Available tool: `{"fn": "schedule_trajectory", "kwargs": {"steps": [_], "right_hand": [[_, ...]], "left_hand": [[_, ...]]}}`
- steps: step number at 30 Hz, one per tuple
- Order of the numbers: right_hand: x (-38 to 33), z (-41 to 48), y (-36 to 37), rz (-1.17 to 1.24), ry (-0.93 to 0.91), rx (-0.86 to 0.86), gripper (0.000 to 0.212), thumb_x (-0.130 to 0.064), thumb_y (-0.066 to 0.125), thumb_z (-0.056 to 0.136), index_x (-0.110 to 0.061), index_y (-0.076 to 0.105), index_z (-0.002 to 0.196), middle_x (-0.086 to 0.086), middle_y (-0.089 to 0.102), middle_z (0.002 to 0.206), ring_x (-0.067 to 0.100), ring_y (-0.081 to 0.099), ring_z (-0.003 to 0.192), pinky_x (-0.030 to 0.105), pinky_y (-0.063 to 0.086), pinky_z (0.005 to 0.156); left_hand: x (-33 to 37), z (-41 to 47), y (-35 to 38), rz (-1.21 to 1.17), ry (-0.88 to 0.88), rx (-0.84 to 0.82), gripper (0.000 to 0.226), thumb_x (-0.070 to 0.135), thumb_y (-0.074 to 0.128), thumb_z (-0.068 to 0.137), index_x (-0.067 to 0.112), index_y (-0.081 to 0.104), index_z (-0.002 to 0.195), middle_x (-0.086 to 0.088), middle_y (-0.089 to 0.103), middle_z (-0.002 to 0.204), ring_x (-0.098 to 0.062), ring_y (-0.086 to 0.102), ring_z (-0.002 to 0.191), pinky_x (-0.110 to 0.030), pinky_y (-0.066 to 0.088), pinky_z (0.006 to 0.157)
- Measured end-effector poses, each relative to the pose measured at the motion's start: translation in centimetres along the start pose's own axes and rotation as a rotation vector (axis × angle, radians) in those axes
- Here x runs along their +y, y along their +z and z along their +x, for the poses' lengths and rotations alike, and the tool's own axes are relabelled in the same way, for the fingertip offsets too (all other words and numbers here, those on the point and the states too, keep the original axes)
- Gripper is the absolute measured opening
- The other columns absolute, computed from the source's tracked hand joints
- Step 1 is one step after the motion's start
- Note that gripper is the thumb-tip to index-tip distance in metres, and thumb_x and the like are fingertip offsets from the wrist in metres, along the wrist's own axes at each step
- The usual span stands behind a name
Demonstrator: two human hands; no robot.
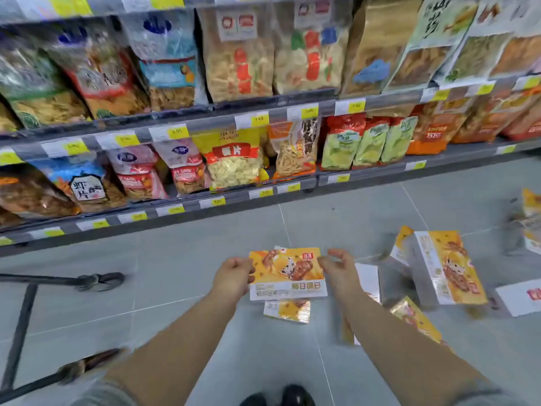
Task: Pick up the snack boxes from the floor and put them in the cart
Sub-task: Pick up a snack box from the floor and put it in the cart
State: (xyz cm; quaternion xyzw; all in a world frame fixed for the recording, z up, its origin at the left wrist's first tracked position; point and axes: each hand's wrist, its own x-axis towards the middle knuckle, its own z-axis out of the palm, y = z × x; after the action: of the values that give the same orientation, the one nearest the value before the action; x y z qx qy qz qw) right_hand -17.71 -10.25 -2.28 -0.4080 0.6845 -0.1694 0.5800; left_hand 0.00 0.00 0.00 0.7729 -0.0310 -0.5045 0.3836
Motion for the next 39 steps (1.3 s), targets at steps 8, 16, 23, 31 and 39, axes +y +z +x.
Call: {"fn": "schedule_trajectory", "kwargs": {"steps": [8, 16, 23, 31, 39], "right_hand": [[8.5, 13.3, 3.4, -0.043, 0.065, 0.061, 0.062, -0.029, 0.065, 0.088, -0.011, 0.038, 0.141, 0.014, 0.048, 0.138, 0.029, 0.049, 0.124, 0.031, 0.036, 0.1], [14.2, 20.0, 4.6, -0.141, 0.187, -0.04, 0.086, -0.072, 0.055, 0.073, -0.014, 0.045, 0.136, 0.01, 0.063, 0.118, 0.027, 0.062, 0.1, 0.038, 0.045, 0.09], [11.9, 16.9, 4.0, -0.192, 0.078, -0.071, 0.064, -0.059, 0.051, 0.088, -0.016, 0.043, 0.135, 0.002, 0.054, 0.106, 0.02, 0.05, 0.091, 0.035, 0.037, 0.088], [1.6, 5.8, 1.5, -0.245, -0.015, -0.043, 0.06, -0.07, 0.053, 0.079, -0.026, 0.051, 0.121, -0.001, 0.06, 0.11, 0.025, 0.057, 0.108, 0.041, 0.042, 0.099], [-13.5, -13.0, -2.3, -0.297, -0.153, -0.105, 0.044, -0.062, 0.058, 0.082, -0.027, 0.047, 0.106, -0.015, 0.055, 0.087, 0.017, 0.053, 0.094, 0.032, 0.04, 0.088]], "left_hand": [[-8.8, 14.5, 4.0, 0.088, 0.038, 0.088, 0.016, 0.03, 0.045, 0.075, 0.019, 0.044, 0.063, -0.003, 0.043, 0.075, -0.019, 0.041, 0.074, -0.03, 0.033, 0.072], [-14.5, 22.9, 6.7, 0.036, -0.128, -0.043, 0.054, 0.064, 0.047, 0.086, 0.029, 0.048, 0.126, -0.001, 0.064, 0.115, -0.024, 0.064, 0.1, -0.04, 0.051, 0.09], [-12.3, 20.3, 6.3, -0.066, -0.147, -0.054, 0.049, 0.057, 0.041, 0.094, 0.034, 0.038, 0.138, -0.003, 0.066, 0.115, -0.021, 0.067, 0.087, -0.032, 0.052, 0.068], [-1.8, 7.2, 0.8, -0.116, -0.056, -0.026, 0.046, 0.052, 0.039, 0.097, 0.032, 0.04, 0.139, -0.001, 0.066, 0.105, -0.018, 0.065, 0.081, -0.031, 0.052, 0.065], [9.5, -13.8, -8.0, -0.133, 0.049, 0.157, 0.054, 0.049, 0.044, 0.096, 0.022, 0.043, 0.143, -0.003, 0.051, 0.136, -0.021, 0.053, 0.11, -0.025, 0.041, 0.081]]}}
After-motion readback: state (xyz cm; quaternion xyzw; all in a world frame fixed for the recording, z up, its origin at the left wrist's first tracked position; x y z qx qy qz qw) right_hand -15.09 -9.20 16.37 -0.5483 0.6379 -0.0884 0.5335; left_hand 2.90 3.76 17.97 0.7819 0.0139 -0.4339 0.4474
